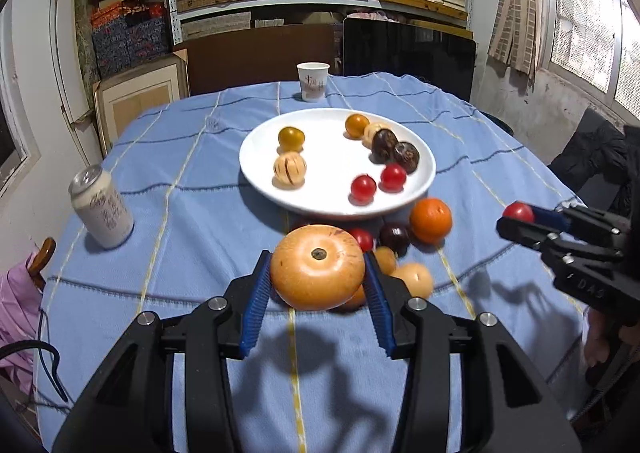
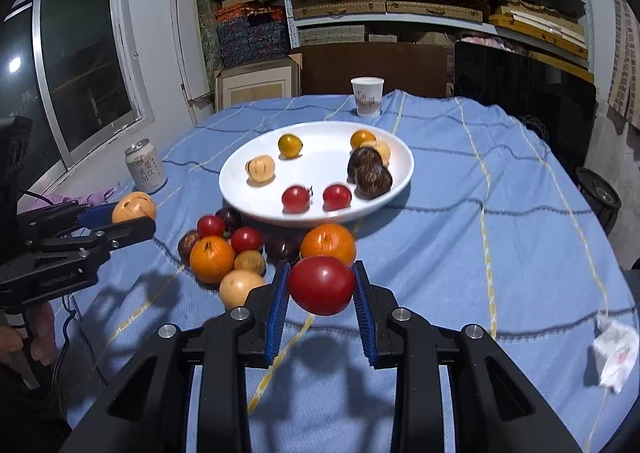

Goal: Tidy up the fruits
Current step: 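Carry the tomato and pale orange fruit onto the plate and open both tools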

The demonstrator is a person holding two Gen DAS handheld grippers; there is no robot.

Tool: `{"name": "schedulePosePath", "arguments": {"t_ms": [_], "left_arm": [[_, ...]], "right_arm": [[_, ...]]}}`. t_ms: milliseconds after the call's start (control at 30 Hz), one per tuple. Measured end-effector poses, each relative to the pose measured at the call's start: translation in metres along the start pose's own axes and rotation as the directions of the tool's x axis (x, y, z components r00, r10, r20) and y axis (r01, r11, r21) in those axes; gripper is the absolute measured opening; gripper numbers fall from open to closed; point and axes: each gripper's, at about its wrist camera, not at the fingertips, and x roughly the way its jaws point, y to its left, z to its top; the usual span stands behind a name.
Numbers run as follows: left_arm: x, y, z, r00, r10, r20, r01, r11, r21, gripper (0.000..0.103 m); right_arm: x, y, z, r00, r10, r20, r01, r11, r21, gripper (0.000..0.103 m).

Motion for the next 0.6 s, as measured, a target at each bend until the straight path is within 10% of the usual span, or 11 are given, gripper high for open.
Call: {"name": "schedulePosePath", "arguments": {"t_ms": [600], "left_arm": [[0.122, -0.001, 0.077, 0.996, 0.011, -0.093, -0.012, 1.0, -0.01, 0.044]], "right_arm": [[0.114, -0.012, 0.106, 0.999, 0.007, -0.035, -0.008, 0.999, -0.039, 0.031]]}}
